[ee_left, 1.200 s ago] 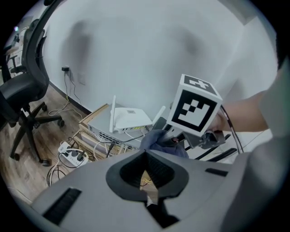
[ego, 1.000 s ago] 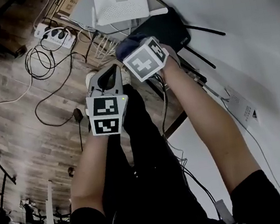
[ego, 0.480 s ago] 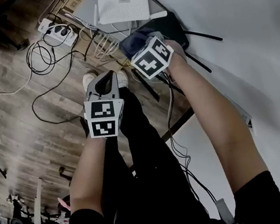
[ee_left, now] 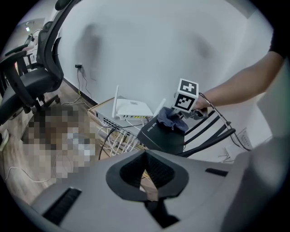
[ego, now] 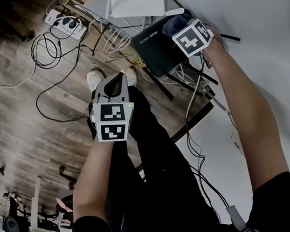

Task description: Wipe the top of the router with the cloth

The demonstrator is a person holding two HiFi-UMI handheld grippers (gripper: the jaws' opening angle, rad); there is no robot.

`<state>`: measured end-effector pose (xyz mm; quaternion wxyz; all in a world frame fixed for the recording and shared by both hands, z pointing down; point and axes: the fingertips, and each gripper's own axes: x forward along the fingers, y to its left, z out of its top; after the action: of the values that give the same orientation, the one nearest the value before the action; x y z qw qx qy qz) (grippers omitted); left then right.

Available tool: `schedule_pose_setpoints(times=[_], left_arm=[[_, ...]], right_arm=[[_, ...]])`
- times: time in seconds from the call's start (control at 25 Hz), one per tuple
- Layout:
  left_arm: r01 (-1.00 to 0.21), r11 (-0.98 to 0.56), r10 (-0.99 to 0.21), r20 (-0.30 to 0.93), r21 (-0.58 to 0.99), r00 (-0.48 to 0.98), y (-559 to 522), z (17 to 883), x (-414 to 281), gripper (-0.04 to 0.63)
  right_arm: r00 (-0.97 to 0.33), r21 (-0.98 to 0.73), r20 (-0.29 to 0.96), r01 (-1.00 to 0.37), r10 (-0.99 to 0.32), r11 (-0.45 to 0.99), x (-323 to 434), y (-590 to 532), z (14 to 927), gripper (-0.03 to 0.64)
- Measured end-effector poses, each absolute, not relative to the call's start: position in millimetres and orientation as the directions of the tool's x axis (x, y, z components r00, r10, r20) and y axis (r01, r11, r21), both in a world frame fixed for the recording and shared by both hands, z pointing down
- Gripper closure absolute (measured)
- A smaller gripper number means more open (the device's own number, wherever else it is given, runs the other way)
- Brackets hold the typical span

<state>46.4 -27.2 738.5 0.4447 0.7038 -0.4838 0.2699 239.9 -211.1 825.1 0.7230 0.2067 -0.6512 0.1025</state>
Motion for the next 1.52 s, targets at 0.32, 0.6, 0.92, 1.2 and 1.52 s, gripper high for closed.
schedule_pose_setpoints(times=[0.32, 0.6, 0.92, 1.2, 1.52], left_arm=[[-0.921, -0.149, -0.437, 0.811, 0.361, 0.388, -29, 738, 49, 0.595], [-0.920, -0.138, -0.429, 0.814, 0.368, 0.390, -34, 750, 55, 0.595], [-0.929, -0.076, -0.453, 0.817, 0.363, 0.357, -49, 754, 35, 0.595], [-0.926, -0.082, -0.449, 0.816, 0.368, 0.364, -47, 750, 38, 0.595], [-0.917, -0.082, -0.418, 0.822, 0.390, 0.387, -29, 758, 52, 0.595]], right_arm=[[0.170, 0.194, 0.976, -0.389, -0.137, 0.901, 256, -229, 825, 0.601], [0.193, 0.164, 0.976, -0.369, -0.097, 0.915, 261, -234, 826, 0.601], [0.203, 0.195, 0.969, -0.262, -0.143, 0.945, 262, -236, 827, 0.601], [0.195, 0.161, 0.976, -0.346, -0.097, 0.924, 264, -234, 827, 0.603], [0.257, 0.137, 0.965, -0.295, -0.060, 0.946, 268, -227, 827, 0.603]])
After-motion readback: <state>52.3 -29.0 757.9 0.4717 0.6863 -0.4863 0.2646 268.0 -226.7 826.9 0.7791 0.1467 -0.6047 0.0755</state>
